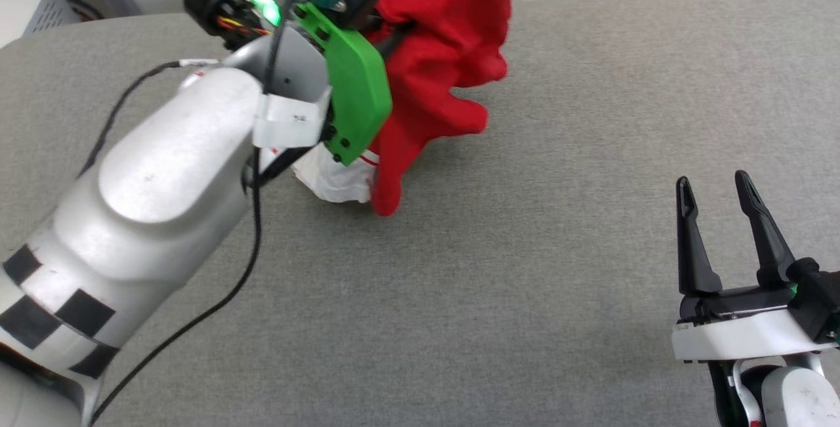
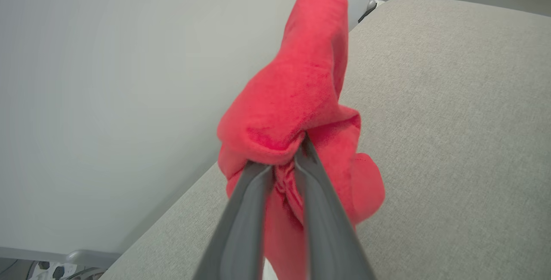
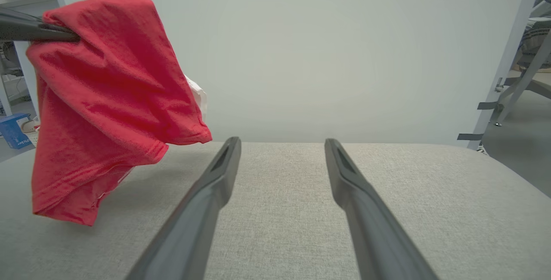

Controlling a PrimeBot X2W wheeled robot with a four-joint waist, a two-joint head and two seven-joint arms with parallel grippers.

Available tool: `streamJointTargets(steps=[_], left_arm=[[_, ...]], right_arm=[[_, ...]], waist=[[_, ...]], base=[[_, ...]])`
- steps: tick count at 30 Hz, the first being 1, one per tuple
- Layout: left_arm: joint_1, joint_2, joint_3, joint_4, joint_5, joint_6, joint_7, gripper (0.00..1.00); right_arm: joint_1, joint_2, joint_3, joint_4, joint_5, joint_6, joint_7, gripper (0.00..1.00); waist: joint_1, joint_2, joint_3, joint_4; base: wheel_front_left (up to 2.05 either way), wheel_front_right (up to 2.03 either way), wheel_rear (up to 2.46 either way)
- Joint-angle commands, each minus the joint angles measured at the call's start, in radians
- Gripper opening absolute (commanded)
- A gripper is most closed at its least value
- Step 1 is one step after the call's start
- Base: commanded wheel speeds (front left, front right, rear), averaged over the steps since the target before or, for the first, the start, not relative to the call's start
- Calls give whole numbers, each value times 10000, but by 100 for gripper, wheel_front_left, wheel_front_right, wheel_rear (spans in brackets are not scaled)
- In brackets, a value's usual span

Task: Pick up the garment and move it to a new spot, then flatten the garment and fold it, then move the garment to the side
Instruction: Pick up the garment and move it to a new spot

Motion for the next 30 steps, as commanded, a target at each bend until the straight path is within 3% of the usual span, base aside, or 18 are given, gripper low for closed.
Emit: streamJointTargets(steps=[1,11,16,30], left_arm=[[-189,-236,-167,-68,46,-25,-169,0],[836,-2007,-2050,326,-284,-25,-770,0],[1770,-2591,-2861,995,-298,-25,-883,0],[4389,-3257,-3186,1403,442,-25,181,0]], right_arm=[[163,7,-86,-12,121,-7,-46,100],[320,9,-447,-88,303,-7,-46,100],[134,10,-558,-91,376,-7,-46,100],[9,10,-583,17,385,-7,-46,100]], waist=[[0,-1,-214,-616],[0,-1,-36,-840],[0,-1,170,-780],[0,-1,218,-662]], base=[[0,0,0],[0,0,0],[0,0,0],[0,0,0]])
